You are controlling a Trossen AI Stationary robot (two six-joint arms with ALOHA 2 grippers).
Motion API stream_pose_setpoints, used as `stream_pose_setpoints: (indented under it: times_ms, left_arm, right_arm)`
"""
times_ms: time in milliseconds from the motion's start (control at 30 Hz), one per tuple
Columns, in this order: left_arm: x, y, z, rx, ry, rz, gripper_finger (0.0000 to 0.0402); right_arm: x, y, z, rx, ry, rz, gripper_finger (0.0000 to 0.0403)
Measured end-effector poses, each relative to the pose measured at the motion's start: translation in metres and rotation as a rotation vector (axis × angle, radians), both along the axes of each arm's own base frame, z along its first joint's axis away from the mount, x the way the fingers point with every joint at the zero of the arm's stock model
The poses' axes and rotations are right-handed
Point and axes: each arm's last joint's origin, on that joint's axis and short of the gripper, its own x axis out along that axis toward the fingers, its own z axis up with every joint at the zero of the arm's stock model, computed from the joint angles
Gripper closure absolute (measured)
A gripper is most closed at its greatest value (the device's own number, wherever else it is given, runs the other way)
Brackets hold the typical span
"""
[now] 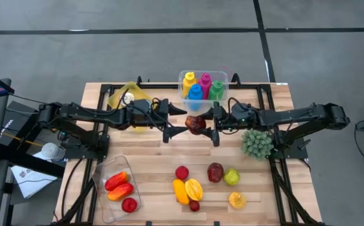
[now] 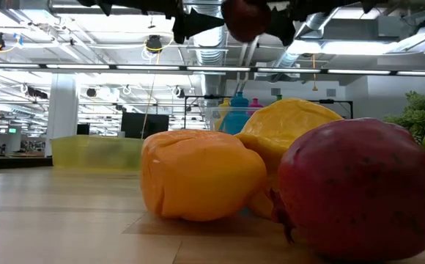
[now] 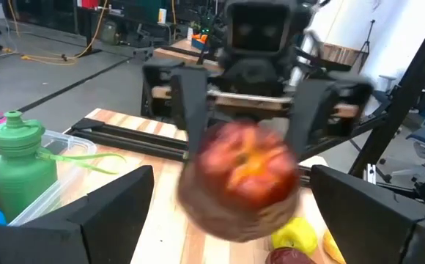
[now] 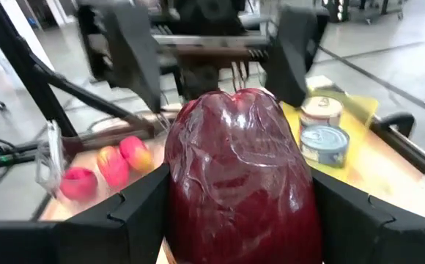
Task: Pick & Place Food Item
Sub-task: Put the right red apple into the transparent bin
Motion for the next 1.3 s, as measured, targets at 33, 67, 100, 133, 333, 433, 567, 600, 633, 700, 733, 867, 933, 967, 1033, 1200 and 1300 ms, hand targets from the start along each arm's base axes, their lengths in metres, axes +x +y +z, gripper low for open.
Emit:
stream_pose_setpoints:
  times_ms: [33, 67, 100, 133, 333, 433, 567, 600, 633, 700, 733, 867, 933, 967, 1033, 1200, 1300]
  left_arm:
    - [0.0, 0.001, 0.0, 0.0, 0.0, 0.002, 0.0043]
    - [0.0, 0.001, 0.0, 0.0, 0.001, 0.001, 0.0043]
    - [0.0, 0.001, 0.0, 0.0, -0.001, -0.002, 0.0044]
    - [0.0, 0.0, 0.0, -0.001, 0.0, -0.009, 0.0045]
    - [0.002, -0.002, -0.003, -0.009, 0.015, -0.059, 0.0046]
    - [0.002, -0.003, -0.003, -0.01, 0.013, -0.084, 0.0046]
    - [0.002, -0.003, -0.003, -0.012, 0.013, -0.102, 0.0051]
    - [0.002, -0.003, -0.003, -0.012, 0.014, -0.103, 0.0052]
    - [0.002, -0.003, -0.003, -0.012, 0.014, -0.103, 0.0054]
    - [0.002, -0.003, -0.003, -0.012, 0.014, -0.105, 0.0058]
    - [0.002, -0.003, -0.003, -0.013, 0.016, -0.105, 0.006]
    - [0.002, -0.003, -0.003, -0.013, 0.021, -0.105, 0.0067]
    - [0.002, -0.003, -0.003, -0.013, 0.022, -0.105, 0.007]
    - [0.002, -0.003, -0.003, -0.013, 0.022, -0.105, 0.0072]
    - [0.002, -0.003, -0.004, -0.013, 0.022, -0.105, 0.0076]
    - [0.002, -0.003, -0.004, -0.013, 0.022, -0.105, 0.0098]
    - [0.002, -0.004, -0.003, -0.016, 0.021, -0.131, 0.0121]
  right_arm:
    - [0.001, 0.001, 0.001, 0.0, -0.01, 0.003, 0.0137]
    - [0.001, 0.002, 0.001, 0.0, -0.01, 0.005, 0.0137]
    - [0.001, 0.003, 0.001, 0.0, -0.01, 0.009, 0.0137]
    - [0.001, 0.003, 0.0, 0.0, -0.007, 0.011, 0.0137]
    - [0.007, 0.005, -0.001, 0.0, -0.03, 0.018, 0.0137]
    - [0.009, 0.005, -0.006, 0.0, -0.006, 0.02, 0.0137]
    - [0.012, 0.007, -0.009, 0.007, 0.001, 0.025, 0.0137]
    - [0.012, 0.007, -0.009, 0.008, -0.001, 0.025, 0.0137]
    - [0.012, 0.007, -0.009, 0.008, -0.004, 0.026, 0.0137]
    - [0.012, 0.007, -0.009, 0.008, -0.005, 0.026, 0.0137]
    - [0.012, 0.007, -0.009, 0.008, -0.005, 0.026, 0.0137]
    - [0.012, 0.007, -0.008, 0.008, -0.01, 0.025, 0.0137]
    - [0.012, 0.007, -0.008, 0.008, -0.01, 0.026, 0.0137]
    - [0.012, 0.007, -0.008, 0.008, -0.01, 0.026, 0.0137]
    - [0.012, 0.007, -0.008, 0.008, -0.009, 0.026, 0.0137]
    - [0.012, 0.007, -0.008, 0.005, -0.009, 0.035, 0.0137]
    - [0.012, 0.008, -0.008, 0.006, -0.009, 0.053, 0.0137]
